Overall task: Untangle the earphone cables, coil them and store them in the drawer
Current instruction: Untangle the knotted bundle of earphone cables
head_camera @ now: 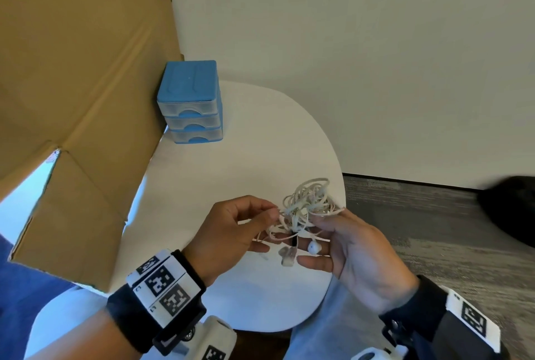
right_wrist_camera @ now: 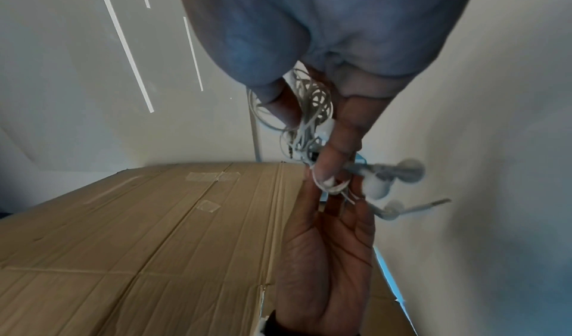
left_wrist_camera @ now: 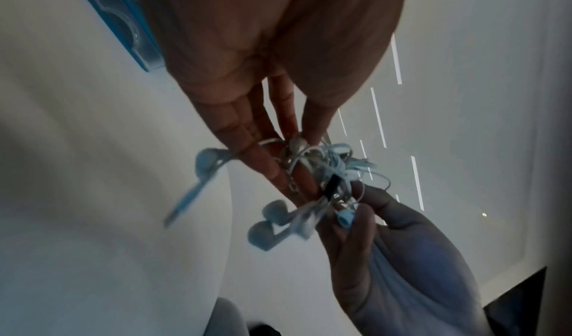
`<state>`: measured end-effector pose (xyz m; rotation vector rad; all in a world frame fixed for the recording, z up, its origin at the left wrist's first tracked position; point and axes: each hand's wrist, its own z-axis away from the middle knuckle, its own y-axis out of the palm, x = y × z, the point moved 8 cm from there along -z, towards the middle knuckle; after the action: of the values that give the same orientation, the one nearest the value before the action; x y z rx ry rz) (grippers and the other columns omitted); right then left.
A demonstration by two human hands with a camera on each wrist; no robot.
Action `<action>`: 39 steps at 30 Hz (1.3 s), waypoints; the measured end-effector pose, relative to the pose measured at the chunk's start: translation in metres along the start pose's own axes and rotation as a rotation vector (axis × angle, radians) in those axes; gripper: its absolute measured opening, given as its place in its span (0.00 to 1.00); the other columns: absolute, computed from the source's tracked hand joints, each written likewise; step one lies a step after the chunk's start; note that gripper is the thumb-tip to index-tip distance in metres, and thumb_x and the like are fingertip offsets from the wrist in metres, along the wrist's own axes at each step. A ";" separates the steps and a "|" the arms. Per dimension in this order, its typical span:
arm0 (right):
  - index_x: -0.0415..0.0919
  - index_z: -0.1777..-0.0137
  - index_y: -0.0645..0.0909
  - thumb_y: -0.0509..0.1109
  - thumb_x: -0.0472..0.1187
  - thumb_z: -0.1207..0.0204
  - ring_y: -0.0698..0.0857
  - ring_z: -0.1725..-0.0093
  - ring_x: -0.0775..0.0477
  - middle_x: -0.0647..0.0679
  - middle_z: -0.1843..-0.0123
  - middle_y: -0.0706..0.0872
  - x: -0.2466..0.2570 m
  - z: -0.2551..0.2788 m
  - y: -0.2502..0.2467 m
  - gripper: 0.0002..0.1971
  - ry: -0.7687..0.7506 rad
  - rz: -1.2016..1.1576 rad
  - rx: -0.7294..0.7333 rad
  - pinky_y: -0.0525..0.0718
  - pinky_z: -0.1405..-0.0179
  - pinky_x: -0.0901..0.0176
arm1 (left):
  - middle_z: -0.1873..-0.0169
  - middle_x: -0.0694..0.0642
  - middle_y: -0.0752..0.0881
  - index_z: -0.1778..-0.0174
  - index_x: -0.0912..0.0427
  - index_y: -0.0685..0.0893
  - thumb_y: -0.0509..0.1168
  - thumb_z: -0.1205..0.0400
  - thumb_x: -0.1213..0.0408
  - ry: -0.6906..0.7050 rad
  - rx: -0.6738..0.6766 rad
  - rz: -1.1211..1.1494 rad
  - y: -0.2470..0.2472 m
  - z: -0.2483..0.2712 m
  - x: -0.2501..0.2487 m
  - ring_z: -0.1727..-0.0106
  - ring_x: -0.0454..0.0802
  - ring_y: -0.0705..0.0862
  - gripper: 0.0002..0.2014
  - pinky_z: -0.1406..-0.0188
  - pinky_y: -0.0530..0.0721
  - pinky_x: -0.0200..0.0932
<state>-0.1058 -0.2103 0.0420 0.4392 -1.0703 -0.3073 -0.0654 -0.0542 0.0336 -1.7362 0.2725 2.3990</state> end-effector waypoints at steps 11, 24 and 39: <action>0.59 0.30 0.77 0.73 0.42 0.22 0.89 0.41 0.50 0.55 0.37 0.89 0.029 0.009 -0.001 0.23 -0.345 0.527 -0.084 0.87 0.43 0.45 | 0.55 0.60 0.90 0.51 0.62 0.85 0.69 0.23 0.62 -0.107 0.057 0.354 0.010 0.002 0.003 0.61 0.59 0.90 0.09 0.63 0.89 0.44; 0.52 0.40 0.85 0.70 0.23 0.25 0.88 0.62 0.45 0.47 0.54 0.90 0.019 -0.031 0.032 0.23 -0.459 0.620 -0.015 0.88 0.68 0.51 | 0.51 0.65 0.87 0.53 0.60 0.89 0.75 0.35 0.70 -0.021 0.071 0.394 -0.015 -0.009 -0.008 0.52 0.55 0.86 0.14 0.50 0.89 0.45; 0.37 0.36 0.82 0.69 0.21 0.24 0.89 0.56 0.50 0.42 0.47 0.90 0.030 -0.046 0.022 0.20 -0.498 0.256 0.009 0.88 0.58 0.58 | 0.52 0.60 0.91 0.48 0.61 0.90 0.62 0.26 0.86 -0.002 0.086 0.429 -0.022 -0.017 -0.009 0.48 0.54 0.89 0.21 0.44 0.86 0.45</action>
<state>-0.0506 -0.1951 0.0569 0.2311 -1.5979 -0.1864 -0.0417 -0.0376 0.0356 -1.7835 0.8099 2.6182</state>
